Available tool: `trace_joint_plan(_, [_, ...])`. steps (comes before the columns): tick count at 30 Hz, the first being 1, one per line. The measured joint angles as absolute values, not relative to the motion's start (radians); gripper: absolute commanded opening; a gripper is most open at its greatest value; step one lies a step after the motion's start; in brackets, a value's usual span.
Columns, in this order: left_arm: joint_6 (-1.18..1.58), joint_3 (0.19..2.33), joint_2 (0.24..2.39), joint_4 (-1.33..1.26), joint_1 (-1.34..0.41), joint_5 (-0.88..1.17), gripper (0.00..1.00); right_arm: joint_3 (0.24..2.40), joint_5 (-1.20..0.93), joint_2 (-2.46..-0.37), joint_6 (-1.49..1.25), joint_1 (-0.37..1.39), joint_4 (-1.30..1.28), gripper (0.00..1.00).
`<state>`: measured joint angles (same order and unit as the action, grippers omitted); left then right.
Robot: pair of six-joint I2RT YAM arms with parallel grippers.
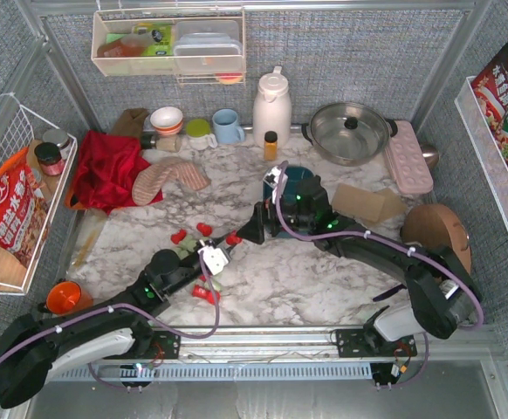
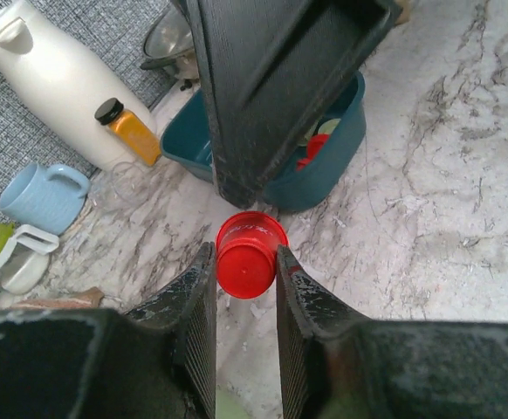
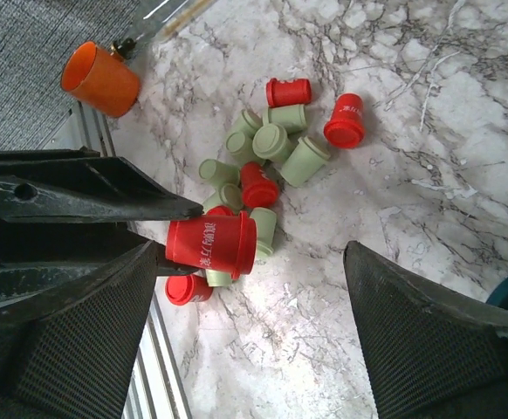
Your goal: Mix the coffee capsules in the storage basket
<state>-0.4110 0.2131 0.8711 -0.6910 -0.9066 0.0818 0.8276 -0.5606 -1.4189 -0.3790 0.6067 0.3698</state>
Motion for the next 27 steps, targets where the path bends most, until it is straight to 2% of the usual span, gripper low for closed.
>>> trace_joint_plan(10, [-0.397,0.213,0.884,-0.731,-0.897,0.099,0.17,0.87,-0.596,-1.476,-0.377,0.664,0.368,0.89])
trace_joint_plan(13, [-0.392,0.213,0.888,-0.731,-0.897,0.106,0.18,0.877,-0.601,-1.485,-0.373,0.671,0.361,0.79])
trace_joint_plan(16, [-0.392,0.213,0.888,-0.731,-0.897,0.106,0.19,0.885,-0.6,-1.494,-0.366,0.674,0.348,0.63])
trace_joint_plan(19, [-0.392,0.213,0.884,-0.732,-0.896,0.105,0.21,0.899,-0.601,-1.505,-0.365,0.675,0.337,0.53])
trace_joint_plan(21, [-0.392,0.213,0.883,-0.731,-0.896,0.098,0.29,0.906,-0.604,-1.51,-0.364,0.676,0.335,0.43])
trace_joint_plan(23, [-0.393,0.213,0.884,-0.731,-0.896,0.093,0.42,0.909,-0.601,-1.511,-0.363,0.676,0.332,0.36])
trace_joint_plan(25, [-0.392,0.213,0.886,-0.731,-0.896,0.089,0.54,0.912,-0.601,-1.511,-0.362,0.676,0.324,0.32])
trace_joint_plan(27, [-0.392,0.22,0.888,-0.725,-0.896,0.085,0.7,0.912,-0.58,-1.507,-0.353,0.677,0.303,0.31])
